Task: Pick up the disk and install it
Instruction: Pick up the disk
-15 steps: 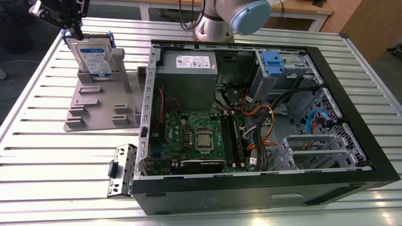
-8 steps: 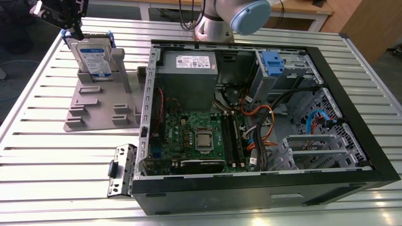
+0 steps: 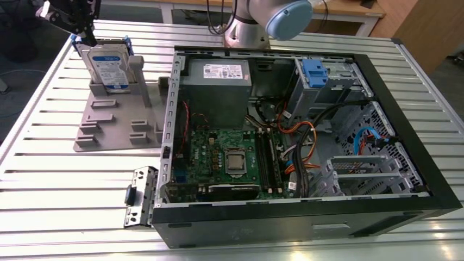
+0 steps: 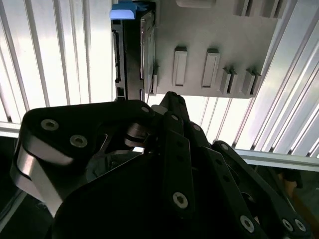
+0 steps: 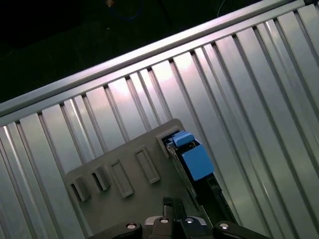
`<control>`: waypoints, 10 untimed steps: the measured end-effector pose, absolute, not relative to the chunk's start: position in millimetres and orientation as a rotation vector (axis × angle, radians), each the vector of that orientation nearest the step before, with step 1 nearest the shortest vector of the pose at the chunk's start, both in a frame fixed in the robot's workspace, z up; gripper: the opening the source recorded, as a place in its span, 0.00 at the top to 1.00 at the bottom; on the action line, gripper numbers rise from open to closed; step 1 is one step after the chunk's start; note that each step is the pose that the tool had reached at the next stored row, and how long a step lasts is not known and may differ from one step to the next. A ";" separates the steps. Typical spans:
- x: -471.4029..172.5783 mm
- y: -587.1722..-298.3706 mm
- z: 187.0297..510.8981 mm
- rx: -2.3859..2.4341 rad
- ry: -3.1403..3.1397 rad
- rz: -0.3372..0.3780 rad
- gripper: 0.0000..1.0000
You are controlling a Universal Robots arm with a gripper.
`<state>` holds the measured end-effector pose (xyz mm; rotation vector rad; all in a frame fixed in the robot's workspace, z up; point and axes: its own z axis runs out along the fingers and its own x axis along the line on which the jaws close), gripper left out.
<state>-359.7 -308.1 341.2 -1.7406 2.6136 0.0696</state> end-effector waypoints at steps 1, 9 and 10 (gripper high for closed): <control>-359.7 -308.2 341.2 -1.750 2.608 0.070 0.90; -359.7 -308.1 341.2 -1.822 2.559 0.070 0.90; -359.7 -308.2 341.2 -1.831 2.553 0.070 0.90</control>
